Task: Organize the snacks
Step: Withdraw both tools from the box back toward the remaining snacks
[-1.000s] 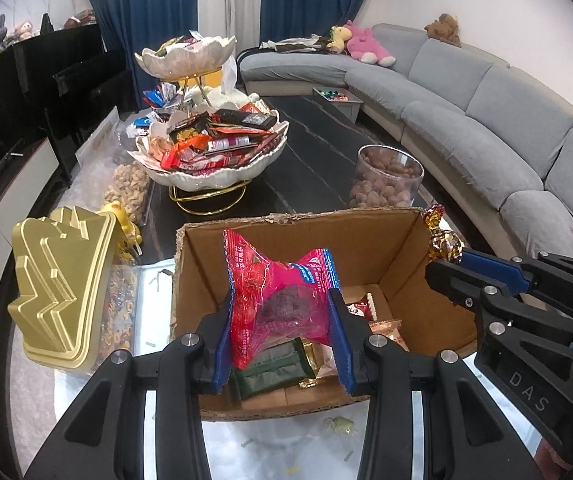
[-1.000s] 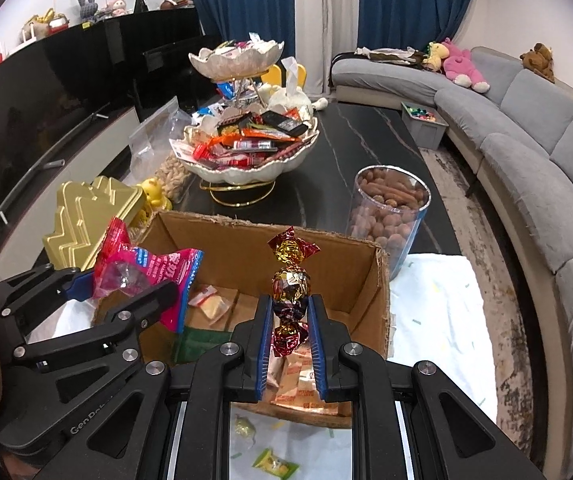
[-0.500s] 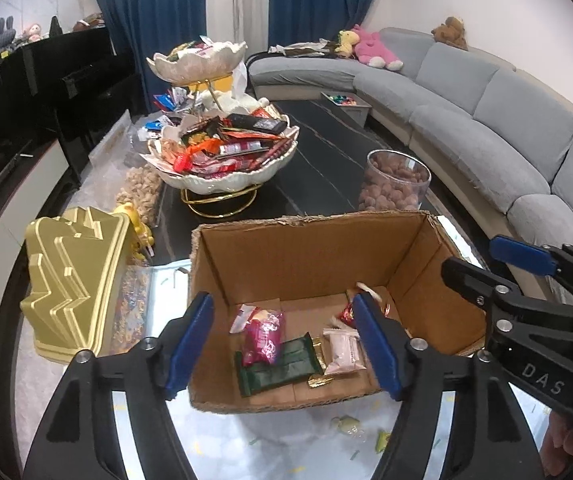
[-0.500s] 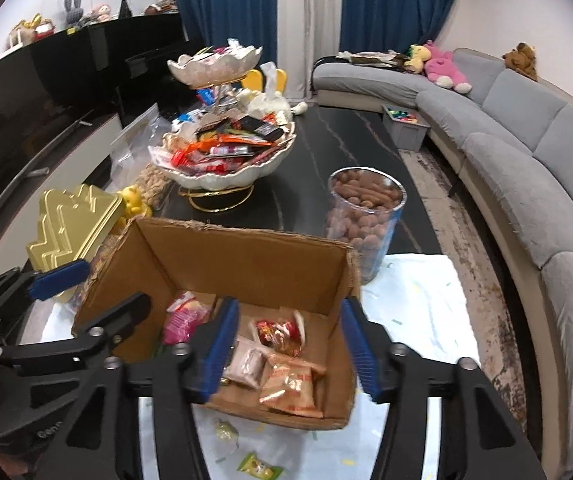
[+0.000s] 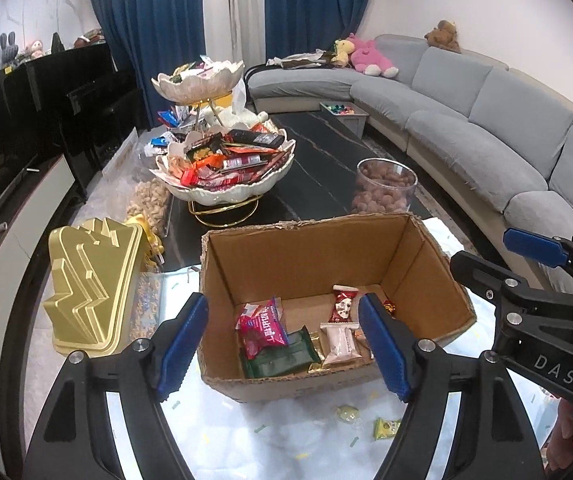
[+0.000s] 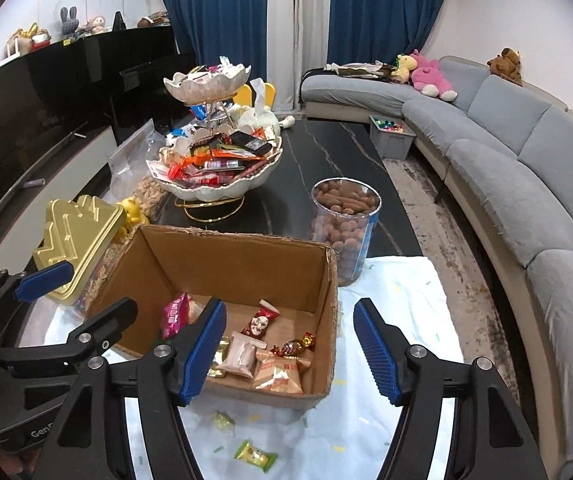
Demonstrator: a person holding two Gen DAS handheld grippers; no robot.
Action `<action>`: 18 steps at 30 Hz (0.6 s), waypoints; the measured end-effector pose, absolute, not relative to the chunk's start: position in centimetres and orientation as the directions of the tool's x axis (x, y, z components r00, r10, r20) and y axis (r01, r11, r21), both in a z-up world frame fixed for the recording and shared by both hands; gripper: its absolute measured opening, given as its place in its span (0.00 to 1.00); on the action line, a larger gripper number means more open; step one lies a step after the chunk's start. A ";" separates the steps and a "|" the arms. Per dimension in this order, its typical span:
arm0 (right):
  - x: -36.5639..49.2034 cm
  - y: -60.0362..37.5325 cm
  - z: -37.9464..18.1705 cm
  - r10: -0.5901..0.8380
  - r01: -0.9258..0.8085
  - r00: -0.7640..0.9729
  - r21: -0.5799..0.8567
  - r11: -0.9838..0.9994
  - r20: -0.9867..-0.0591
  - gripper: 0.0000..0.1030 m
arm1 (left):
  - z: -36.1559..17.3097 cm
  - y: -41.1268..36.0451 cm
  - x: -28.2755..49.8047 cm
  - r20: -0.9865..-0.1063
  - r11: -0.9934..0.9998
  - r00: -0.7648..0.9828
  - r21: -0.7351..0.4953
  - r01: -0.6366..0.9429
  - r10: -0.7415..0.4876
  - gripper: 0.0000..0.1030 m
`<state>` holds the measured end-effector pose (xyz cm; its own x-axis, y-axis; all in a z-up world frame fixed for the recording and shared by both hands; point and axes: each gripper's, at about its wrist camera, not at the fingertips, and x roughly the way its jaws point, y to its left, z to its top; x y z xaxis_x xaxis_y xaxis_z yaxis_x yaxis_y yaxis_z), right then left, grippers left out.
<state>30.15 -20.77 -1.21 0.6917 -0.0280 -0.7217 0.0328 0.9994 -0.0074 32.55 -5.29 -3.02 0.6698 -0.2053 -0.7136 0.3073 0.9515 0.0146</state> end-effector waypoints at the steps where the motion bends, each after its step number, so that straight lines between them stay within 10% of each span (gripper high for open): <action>1: 29.9 -20.8 -1.1 -0.029 0.033 0.693 -0.008 0.999 -0.720 0.65 | -2.8 -5.3 32.3 -0.711 0.951 0.672 0.016 0.309 -0.206 0.75; 18: 25.8 -20.2 -0.6 -0.031 0.030 0.708 -0.015 0.999 -0.705 0.65 | -2.2 -5.0 27.9 -0.681 0.933 0.700 0.071 0.354 -0.214 0.75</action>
<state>25.79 -20.19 -0.57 0.7084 -0.0313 -0.7051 0.0295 0.9995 -0.0148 27.88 -4.99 -2.17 0.7003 -0.2137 -0.6811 0.3538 0.9326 0.0710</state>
